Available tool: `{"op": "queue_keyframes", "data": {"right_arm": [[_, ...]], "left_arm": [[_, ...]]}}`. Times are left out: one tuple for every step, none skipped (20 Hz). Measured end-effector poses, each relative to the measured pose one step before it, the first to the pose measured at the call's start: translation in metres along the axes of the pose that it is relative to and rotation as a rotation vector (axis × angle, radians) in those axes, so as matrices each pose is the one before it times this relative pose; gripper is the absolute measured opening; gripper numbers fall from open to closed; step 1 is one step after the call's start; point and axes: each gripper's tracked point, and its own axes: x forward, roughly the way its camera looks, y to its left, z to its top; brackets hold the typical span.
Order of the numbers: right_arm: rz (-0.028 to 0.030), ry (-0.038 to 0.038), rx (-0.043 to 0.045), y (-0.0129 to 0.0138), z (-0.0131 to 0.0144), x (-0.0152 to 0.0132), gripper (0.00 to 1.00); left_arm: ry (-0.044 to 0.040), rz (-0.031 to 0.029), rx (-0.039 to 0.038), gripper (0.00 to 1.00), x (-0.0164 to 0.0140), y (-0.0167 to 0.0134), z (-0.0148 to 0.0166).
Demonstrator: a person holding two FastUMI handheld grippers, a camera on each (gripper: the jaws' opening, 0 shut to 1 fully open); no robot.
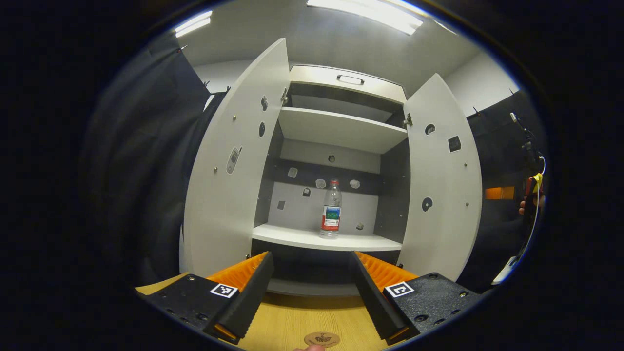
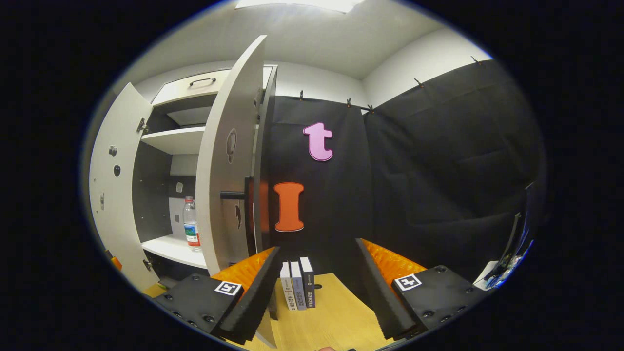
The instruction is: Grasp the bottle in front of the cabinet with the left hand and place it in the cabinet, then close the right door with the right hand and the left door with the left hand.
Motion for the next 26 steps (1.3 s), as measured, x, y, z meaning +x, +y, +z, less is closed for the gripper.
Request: {"op": "queue_keyframes", "data": {"right_arm": [[0.00340, -0.00103, 0.00584, 0.00362, 0.00015, 0.00332, 0.98], [0.00157, -0.00626, 0.00708, 0.00280, 0.00009, 0.00091, 0.98], [0.00316, -0.00489, 0.00148, 0.00369, -0.00009, 0.00073, 0.98], [-0.01098, -0.00318, -0.00917, -0.00097, -0.00126, 0.00020, 0.98], [-0.00918, -0.00512, -0.01445, -0.00018, 0.00049, 0.00021, 0.97], [-0.00565, -0.00645, -0.00888, 0.00101, 0.00209, 0.00031, 0.89], [0.00460, -0.00160, -0.00294, 0.00387, -0.00016, -0.00059, 0.88], [0.00800, 0.00116, -0.00822, 0.00274, -0.00068, -0.00167, 0.96], [0.01145, -0.00268, -0.01284, 0.00399, 0.00160, -0.00102, 0.95], [0.00818, 0.00174, -0.01026, 0.00422, 0.00078, -0.00130, 0.95], [0.00809, 0.00078, -0.00186, 0.00605, 0.00102, -0.00136, 0.95], [0.00960, 0.00197, 0.00683, 0.00559, 0.00074, -0.00153, 1.00], [0.01084, 0.00178, 0.01030, 0.00650, 0.00008, -0.00188, 0.95], [0.01227, -0.00012, 0.00638, 0.00686, -0.00050, -0.00172, 0.95], [0.01391, -0.00074, 0.00055, 0.00832, 0.00020, -0.00142, 0.95], [0.01471, -0.00103, -0.00314, 0.00923, 0.00186, 0.00377, 0.95], [0.01516, 0.00053, -0.00351, 0.00861, 0.00050, -0.00170, 0.95], [0.01727, -0.00008, -0.00189, 0.01118, 0.00102, 0.00024, 0.95], [0.01958, 0.00057, 0.00114, 0.01137, -0.00041, -0.00021, 0.95], [0.02208, -0.00019, 0.00507, 0.01039, -0.00024, 0.00048, 0.95], [0.02410, -0.00142, 0.00808, 0.01027, -0.00095, -0.00026, 0.95], [0.02481, -0.00101, 0.01087, 0.00976, -0.00005, 0.00268, 0.95], [0.02506, 0.00071, 0.01118, 0.00993, -0.00158, 0.00368, 0.95], [0.02478, -0.00027, 0.00871, 0.00987, -0.00116, 0.00408, 0.95], [0.02144, -0.00096, 0.00728, 0.00988, -0.00056, 0.00505, 0.95], [0.01109, 0.00199, 0.00964, 0.00692, -0.00134, 0.00549, 0.95]], "left_arm": [[-0.00366, -0.00020, 0.00085, 0.94, 0.00056, 0.00197, 0.00175], [-0.00352, 0.00085, 0.00456, 0.94, 0.00008, 0.00084, 0.00117], [-0.00177, 0.00080, 0.00435, 0.94, 0.00084, 0.00150, -0.00025], [0.00058, 0.00078, 0.00200, 0.94, -0.00027, 0.00081, -0.00080], [0.00216, -0.00182, -0.00133, 0.94, 0.00096, 0.00053, -0.00050], [0.00645, -0.00127, -0.00273, 0.94, 0.00011, 0.00010, -0.00131], [0.00393, -0.00110, -0.00473, 0.94, -0.00047, -0.00022, -0.00163], [-0.00111, -0.00353, -0.00608, 0.94, -0.00112, -0.00064, 0.00045], [-0.00008, -0.00465, -0.00659, 0.94, 0.00176, -0.00127, -0.00099], [0.00145, -0.00845, -0.00703, 0.94, 0.00140, -0.00261, -0.00101], [0.00330, -0.01305, -0.00847, 0.94, 0.00233, -0.00421, -0.00196], [0.00398, -0.01170, -0.01091, 0.94, 0.00232, -0.00346, -0.00064], [-0.00083, -0.01163, -0.01390, 0.94, 0.00266, -0.00243, 0.00095], [-0.00224, -0.01033, -0.01234, 0.94, 0.00172, -0.00220, 0.00061], [0.00100, -0.00711, -0.00652, 0.94, 0.00176, -0.00198, -0.00168], [0.00250, -0.00584, -0.00158, 0.94, 0.00061, -0.00080, -0.00096], [0.00288, -0.00425, -0.00022, 0.94, 0.00134, -0.00033, -0.00078], [0.00211, 0.00054, -0.00024, 0.94, 0.00014, 0.00151, -0.00091], [0.00118, 0.00713, -0.00025, 0.94, 0.00107, 0.00464, 0.00013], [0.00049, 0.00871, -0.00068, 0.94, 0.00016, 0.00457, 0.00034], [0.00099, 0.01019, 0.00087, 0.94, 0.00111, 0.00411, 0.00051], [0.00062, 0.01216, 0.00400, 0.94, -0.00021, 0.00531, 0.00049], [-0.00094, 0.01277, 0.00604, 0.94, -0.00003, 0.00638, 0.00074], [-0.00311, 0.01331, 0.00803, 0.95, -0.00211, 0.00581, 0.00125], [-0.00300, 0.01404, 0.00900, 0.95, -0.00265, 0.00539, 0.00136], [-0.00183, 0.01575, 0.00572, 0.95, -0.00242, 0.00575, 0.00083]]}}
